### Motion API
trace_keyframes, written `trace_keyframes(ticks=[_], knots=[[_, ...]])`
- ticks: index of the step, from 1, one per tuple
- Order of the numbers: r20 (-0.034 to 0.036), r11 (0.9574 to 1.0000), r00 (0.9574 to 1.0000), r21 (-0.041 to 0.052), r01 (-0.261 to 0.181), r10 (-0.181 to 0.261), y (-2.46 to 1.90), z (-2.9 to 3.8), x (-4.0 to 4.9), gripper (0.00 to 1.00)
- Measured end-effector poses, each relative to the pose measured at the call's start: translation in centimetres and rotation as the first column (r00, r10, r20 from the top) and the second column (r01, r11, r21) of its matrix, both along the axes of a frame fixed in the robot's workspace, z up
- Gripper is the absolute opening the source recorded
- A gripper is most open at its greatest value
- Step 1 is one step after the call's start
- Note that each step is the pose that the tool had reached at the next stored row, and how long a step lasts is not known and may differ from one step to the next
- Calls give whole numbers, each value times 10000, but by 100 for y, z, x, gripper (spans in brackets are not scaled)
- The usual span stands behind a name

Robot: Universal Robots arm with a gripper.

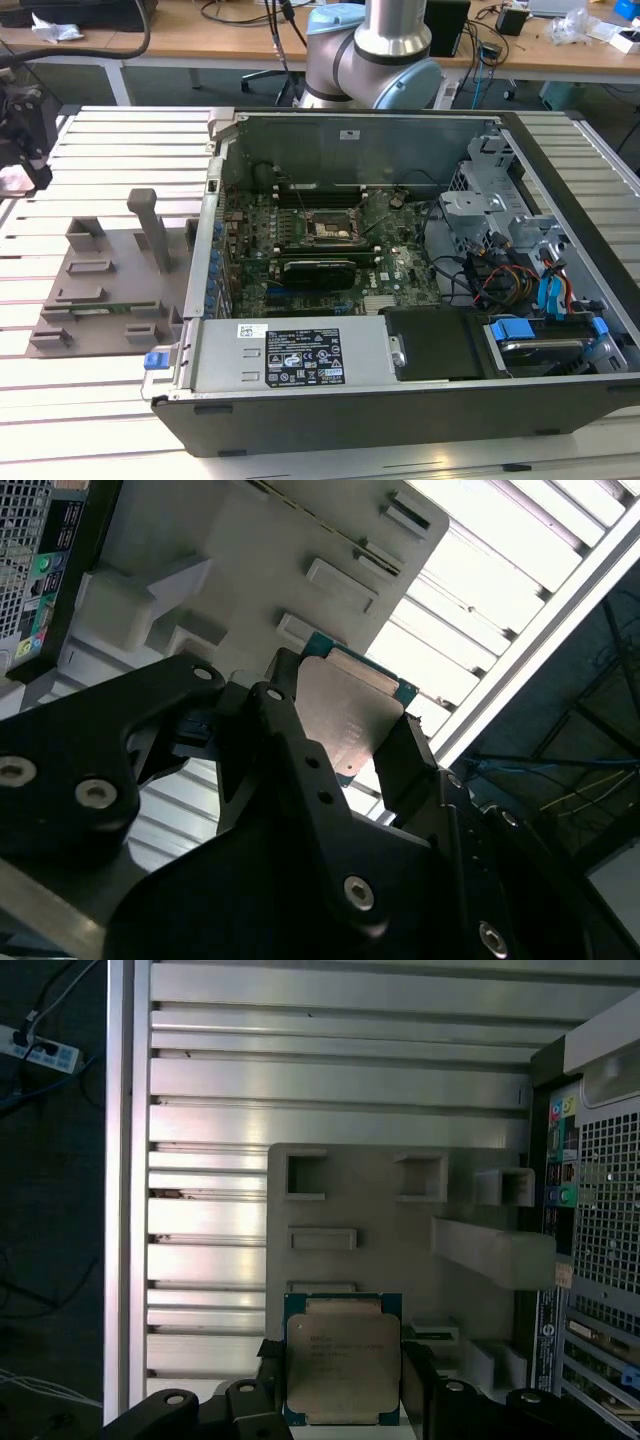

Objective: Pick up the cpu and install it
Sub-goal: 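Pick up the cpu and move it towards the insertion slot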

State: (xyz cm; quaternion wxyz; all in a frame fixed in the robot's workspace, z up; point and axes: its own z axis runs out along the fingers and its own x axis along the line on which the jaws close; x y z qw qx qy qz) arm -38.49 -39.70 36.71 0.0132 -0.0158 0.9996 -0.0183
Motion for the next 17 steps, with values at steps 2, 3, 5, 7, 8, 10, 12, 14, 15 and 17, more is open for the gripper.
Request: trace_keyframes(ticks=[2,3,5,7,8,10,12,14,15,17], knots=[[-1,10000,10000,-1,0,0,0,27,0,55],[0,10000,10000,0,0,0,0,46,0,55],[0,10000,10000,0,0,0,0,73,0,55],[-1,10000,10000,-1,1,-1,0,125,0,55],[-1,10000,10000,0,0,0,0,139,0,55],[0,10000,10000,0,0,0,0,176,0,55],[0,10000,10000,0,1,-1,0,210,0,55],[0,10000,10000,0,0,0,0,239,0,55],[0,10000,10000,0,0,0,0,249,0,55],[-1,10000,10000,0,0,0,0,279,0,55]])
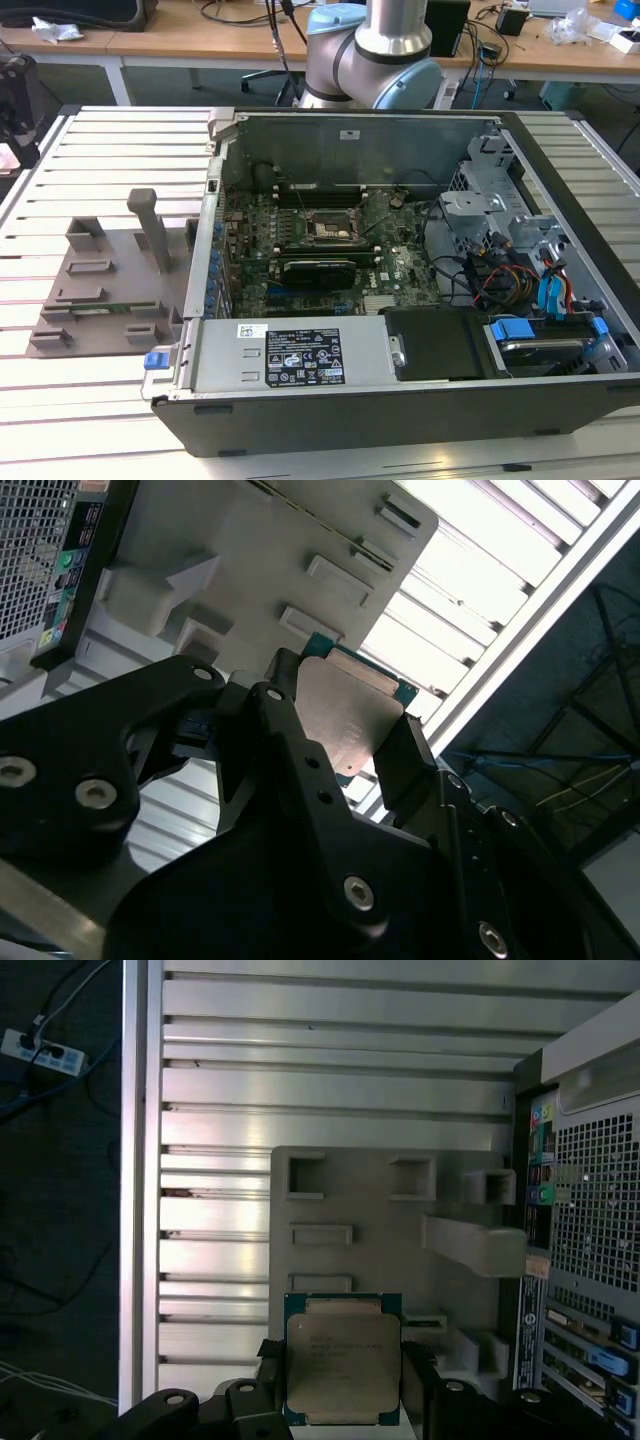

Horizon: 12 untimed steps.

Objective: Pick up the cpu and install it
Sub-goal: 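Pick up the cpu and move it towards the insertion slot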

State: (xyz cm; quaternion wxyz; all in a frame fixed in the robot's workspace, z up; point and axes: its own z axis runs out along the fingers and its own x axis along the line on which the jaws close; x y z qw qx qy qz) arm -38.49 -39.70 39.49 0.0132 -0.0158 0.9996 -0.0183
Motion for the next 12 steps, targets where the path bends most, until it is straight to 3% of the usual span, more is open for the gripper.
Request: trace_keyframes(ticks=[12], knots=[[0,10000,10000,0,0,0,0,113,0,55]])
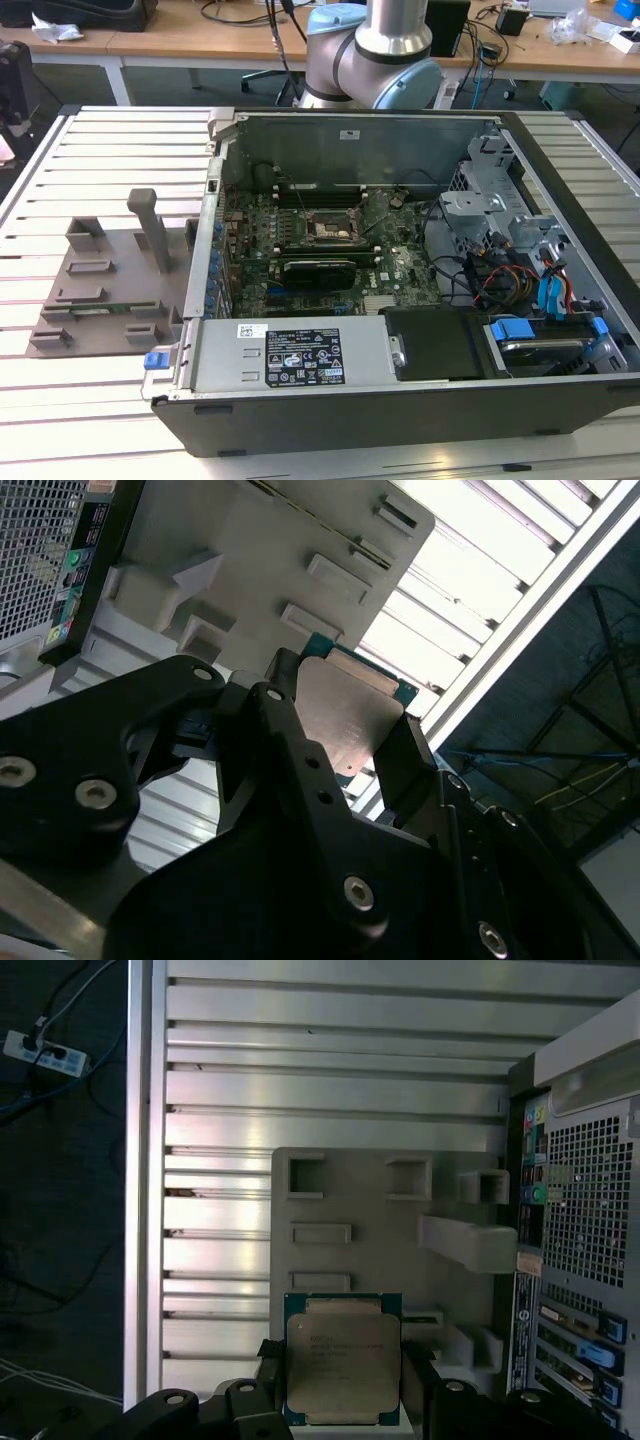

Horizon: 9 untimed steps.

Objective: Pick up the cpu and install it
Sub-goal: 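Pick up the cpu and move it towards the insertion slot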

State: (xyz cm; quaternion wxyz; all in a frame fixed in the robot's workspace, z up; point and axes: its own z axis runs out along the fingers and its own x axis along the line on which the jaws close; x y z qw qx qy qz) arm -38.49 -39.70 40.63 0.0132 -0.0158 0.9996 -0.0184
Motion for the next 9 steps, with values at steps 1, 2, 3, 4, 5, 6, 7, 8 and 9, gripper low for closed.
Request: trace_keyframes(ticks=[1,2,3,4,5,6,7,8,9], knots=[[1,10000,10000,1,0,0,0,12,0,55],[1,10000,10000,0,0,0,0,27,0,55],[0,10000,10000,0,0,0,0,38,0,55],[0,10000,10000,0,0,0,0,47,0,55],[0,10000,10000,0,0,0,0,58,0,55],[0,10000,10000,0,0,0,0,83,0,55],[0,10000,10000,1,0,0,0,95,0,55],[0,10000,10000,0,0,0,0,108,0,55],[2,10000,10000,1,0,0,0,123,0,55]])
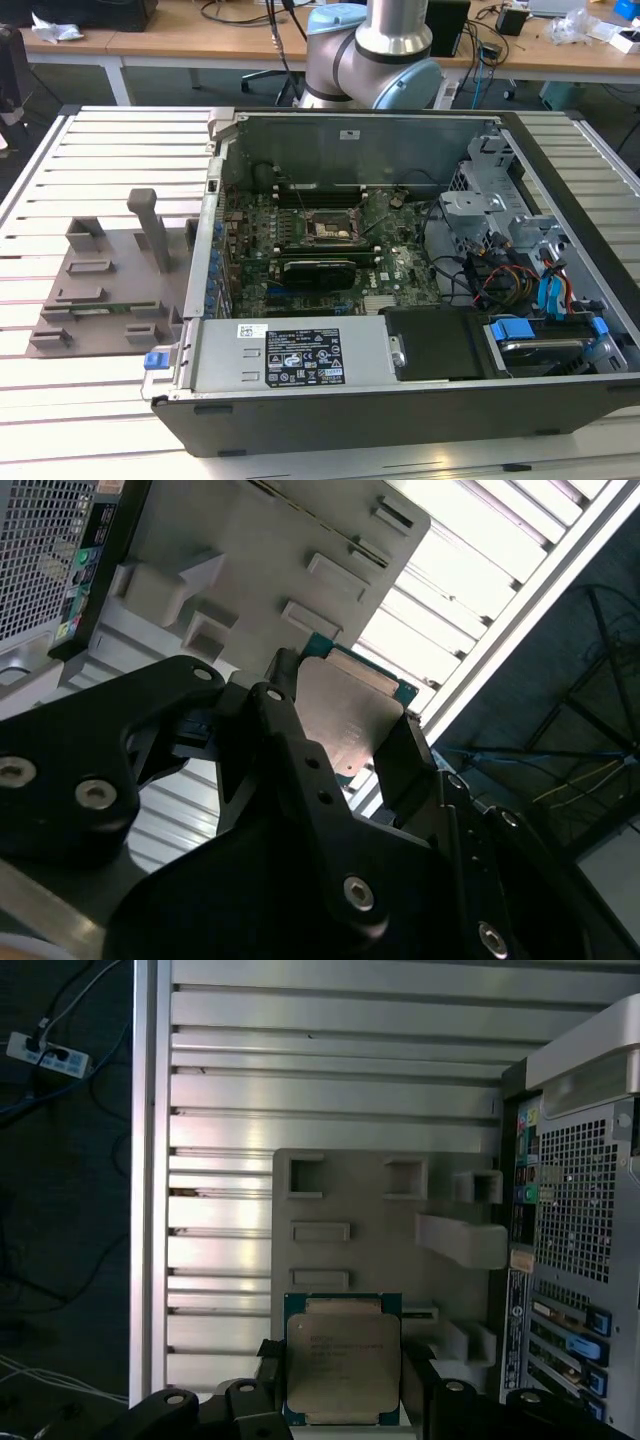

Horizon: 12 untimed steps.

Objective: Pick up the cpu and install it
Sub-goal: 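Pick up the cpu and move it towards the insertion slot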

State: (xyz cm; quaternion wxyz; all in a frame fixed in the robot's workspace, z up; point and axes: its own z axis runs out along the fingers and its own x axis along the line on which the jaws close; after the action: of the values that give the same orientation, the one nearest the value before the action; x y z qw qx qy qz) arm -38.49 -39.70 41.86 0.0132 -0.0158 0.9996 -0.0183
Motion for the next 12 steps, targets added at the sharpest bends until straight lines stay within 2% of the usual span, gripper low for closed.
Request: trace_keyframes(ticks=[5,6,7,8,12], knots=[[-2,10000,10000,23,0,0,0,18,0,55],[-2,10000,10000,47,-1,1,-1,18,0,55],[-3,9999,10000,135,4,-4,-1,18,0,55],[-1,9998,10000,182,11,-11,0,18,0,55],[-1,9998,10000,201,12,-12,0,18,0,55]])
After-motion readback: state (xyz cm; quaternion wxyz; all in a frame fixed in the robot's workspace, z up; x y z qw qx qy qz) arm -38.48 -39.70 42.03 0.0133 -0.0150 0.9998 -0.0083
